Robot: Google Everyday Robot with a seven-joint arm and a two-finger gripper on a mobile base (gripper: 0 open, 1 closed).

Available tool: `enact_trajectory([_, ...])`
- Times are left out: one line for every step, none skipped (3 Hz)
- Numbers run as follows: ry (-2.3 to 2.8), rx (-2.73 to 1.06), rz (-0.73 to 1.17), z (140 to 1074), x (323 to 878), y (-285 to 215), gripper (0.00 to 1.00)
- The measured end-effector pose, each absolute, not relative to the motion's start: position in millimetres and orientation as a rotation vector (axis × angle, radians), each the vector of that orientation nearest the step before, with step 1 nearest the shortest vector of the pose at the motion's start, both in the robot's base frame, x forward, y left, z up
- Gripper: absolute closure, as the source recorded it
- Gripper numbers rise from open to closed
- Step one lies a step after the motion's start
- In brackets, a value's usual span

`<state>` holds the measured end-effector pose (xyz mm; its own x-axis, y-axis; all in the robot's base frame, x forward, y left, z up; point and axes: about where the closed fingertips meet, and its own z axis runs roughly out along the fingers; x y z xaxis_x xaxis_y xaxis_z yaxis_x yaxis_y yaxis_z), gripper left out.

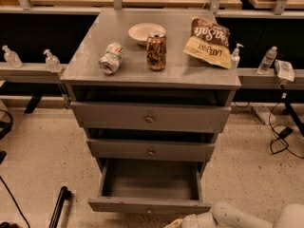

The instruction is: Close bottom drawer

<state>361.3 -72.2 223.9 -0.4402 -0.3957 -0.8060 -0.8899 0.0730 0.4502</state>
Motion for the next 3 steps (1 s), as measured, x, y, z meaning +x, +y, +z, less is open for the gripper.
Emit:
enact_trajectory([1.893, -1.247, 1.262, 216, 383, -69, 0.83])
enact_trajectory([1.914, -1.222, 1.191, 212, 402, -67, 1.00])
enact_trajectory([1.941, -1.197, 1.130, 209, 420, -68, 1.00])
